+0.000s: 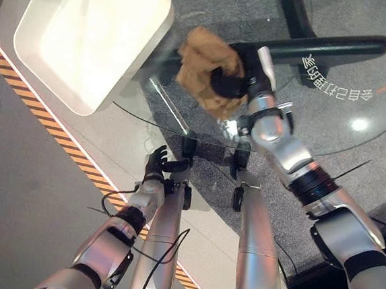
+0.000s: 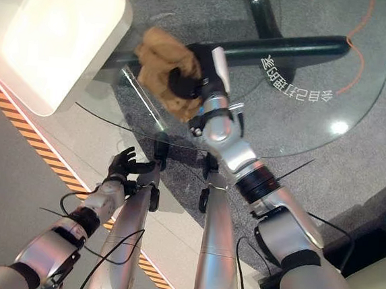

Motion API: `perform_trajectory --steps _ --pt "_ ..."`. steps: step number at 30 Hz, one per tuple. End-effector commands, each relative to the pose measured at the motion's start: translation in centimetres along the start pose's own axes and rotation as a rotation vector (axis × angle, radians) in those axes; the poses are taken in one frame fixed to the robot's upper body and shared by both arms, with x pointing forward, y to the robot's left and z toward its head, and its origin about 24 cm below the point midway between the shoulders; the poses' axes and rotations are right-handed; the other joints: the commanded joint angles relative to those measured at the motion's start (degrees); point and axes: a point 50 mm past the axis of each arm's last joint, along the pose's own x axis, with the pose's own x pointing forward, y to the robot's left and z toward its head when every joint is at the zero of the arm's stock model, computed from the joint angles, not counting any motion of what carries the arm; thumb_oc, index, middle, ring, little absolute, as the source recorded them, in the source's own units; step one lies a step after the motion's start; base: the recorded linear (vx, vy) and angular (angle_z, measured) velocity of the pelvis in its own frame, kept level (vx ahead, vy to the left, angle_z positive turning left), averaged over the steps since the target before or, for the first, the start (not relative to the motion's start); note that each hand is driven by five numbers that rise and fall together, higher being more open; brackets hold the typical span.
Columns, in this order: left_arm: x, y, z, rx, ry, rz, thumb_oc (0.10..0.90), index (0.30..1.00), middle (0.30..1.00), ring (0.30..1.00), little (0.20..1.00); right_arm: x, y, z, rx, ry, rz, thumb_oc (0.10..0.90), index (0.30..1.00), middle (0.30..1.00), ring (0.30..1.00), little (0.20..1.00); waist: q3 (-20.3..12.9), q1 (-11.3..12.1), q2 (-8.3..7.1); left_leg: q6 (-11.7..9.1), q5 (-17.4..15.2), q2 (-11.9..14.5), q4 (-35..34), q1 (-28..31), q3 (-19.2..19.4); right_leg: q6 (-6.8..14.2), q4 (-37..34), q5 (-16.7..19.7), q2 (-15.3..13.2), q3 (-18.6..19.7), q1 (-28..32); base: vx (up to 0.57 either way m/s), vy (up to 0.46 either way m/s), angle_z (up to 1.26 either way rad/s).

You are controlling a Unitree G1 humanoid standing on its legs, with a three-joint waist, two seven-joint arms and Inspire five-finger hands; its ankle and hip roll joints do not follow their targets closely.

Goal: Wipe the table with a cloth and put it in the basket.

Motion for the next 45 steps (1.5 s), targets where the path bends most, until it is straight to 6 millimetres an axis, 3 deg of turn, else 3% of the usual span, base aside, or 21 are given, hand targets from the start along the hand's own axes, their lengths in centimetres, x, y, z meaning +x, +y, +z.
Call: perform_trajectory --steps 1,4,11,12,16,17,27,30,35,36,45 --pt "-3.3 1.2 -6.4 0.048 0.073 0.034 0.800 0.900 0.900 0.900 0.900 -1.4 1.9 3.5 0.055 -0.207 0.079 0.100 0.300 0.300 0.300 0.200 -0.9 0.4 1.80 4.6 -8.0 -7.4 8.5 -1.7 2.5 2.8 -7.0 5.1 1.0 -0.5 0.3 0.01 -0.020 0.25" --pt "-4.6 1.4 -7.4 0.060 0.063 0.002 0.800 0.900 0.900 0.900 0.900 -2.0 2.3 3.3 0.068 -0.215 0.097 0.100 0.300 0.300 0.300 0.200 -0.9 1.6 2.51 5.0 -8.4 -7.4 9.1 -2.2 2.6 2.5 -6.8 5.0 0.3 -1.3 0.1 0.02 -0.015 0.21" --pt "-5.0 1.8 -7.9 0.069 0.081 -0.012 0.800 0.900 0.900 0.900 0.900 -1.8 2.6 3.0 0.063 -0.201 0.050 0.100 0.300 0.300 0.300 0.200 -0.9 2.8 3.33 5.6 -8.3 -7.0 9.5 -2.3 3.0 2.1 -5.2 4.8 -0.2 -1.9 -0.5 0.02 0.007 0.05" --pt "-5.6 2.0 -8.8 0.078 0.107 -0.014 0.800 0.900 0.900 0.900 0.900 -2.0 2.6 2.3 0.078 -0.173 0.036 0.100 0.300 0.300 0.300 0.200 -0.9 3.0 3.45 5.5 -10.0 -6.8 9.9 -0.1 2.9 2.4 -4.4 3.1 0.0 -1.6 1.5 0.05 -0.003 0.04" --pt "-5.8 2.8 -9.4 0.078 0.122 -0.006 0.800 0.900 0.900 0.900 0.900 -1.4 0.8 2.4 0.117 -0.168 -0.080 0.100 0.300 0.300 0.300 0.200 -0.9 3.2 3.64 5.5 -9.9 -6.6 9.8 0.3 2.8 2.4 -4.1 3.3 0.0 -1.6 1.7 0.00 -0.004 0.01" --pt "-5.3 2.8 -8.8 0.073 0.102 -0.002 0.800 0.900 0.900 0.900 0.900 -1.0 0.1 3.2 0.120 -0.197 -0.119 0.100 0.300 0.300 0.300 0.200 -0.9 3.1 3.57 5.6 -8.2 -6.6 9.5 -1.8 2.9 2.0 -4.6 4.9 -0.1 -1.9 -0.2 -0.04 -0.011 -0.03" --pt "-5.7 3.4 -9.4 0.064 0.116 0.012 0.800 0.900 0.900 0.900 0.900 -0.6 -6.6 5.4 0.063 -0.264 -0.527 0.100 0.300 0.300 0.300 0.200 -0.9 2.4 3.11 5.7 -9.3 -5.7 10.7 -1.5 3.0 2.0 -2.9 4.6 0.5 -1.1 -0.2 0.00 -0.001 0.00" --pt "-5.8 3.6 -9.7 0.070 0.122 0.020 0.800 0.900 0.900 0.900 0.900 -0.6 -9.4 5.6 0.020 -0.261 -0.657 0.100 0.300 0.300 0.300 0.200 -0.9 2.1 2.82 5.7 -9.8 -5.4 11.0 -1.4 3.1 2.0 -2.7 4.5 0.5 -1.0 -0.2 0.00 -0.024 -0.03" --pt "-5.9 4.4 -10.0 0.078 0.126 0.038 0.800 0.900 0.900 0.900 0.900 -0.9 -13.9 5.4 -0.014 -0.239 -0.832 0.100 0.300 0.300 0.300 0.200 -0.9 1.8 2.14 5.6 -10.5 -5.2 11.6 -1.4 2.8 2.1 -2.5 4.6 0.7 -0.8 -0.2 0.00 -0.039 -0.04" --pt "-5.9 4.8 -9.9 0.076 0.125 0.045 0.800 0.900 0.900 0.900 0.900 -1.1 -15.9 5.1 -0.024 -0.214 -0.903 0.100 0.300 0.300 0.300 0.200 -0.9 1.6 1.93 5.6 -10.7 -5.1 11.6 -1.4 2.7 2.2 -2.7 4.7 0.9 -0.7 -0.1 -0.01 -0.031 -0.05" --pt "-6.0 6.0 -9.8 0.074 0.112 0.061 0.800 0.900 0.900 0.900 0.900 -2.8 -22.3 3.2 -0.083 -0.124 -1.134 0.100 0.300 0.300 0.300 0.200 -0.9 1.1 1.73 5.6 -10.9 -5.1 10.9 -1.8 2.4 2.2 -4.2 5.1 1.2 -0.7 0.0 -0.01 -0.017 -0.04"
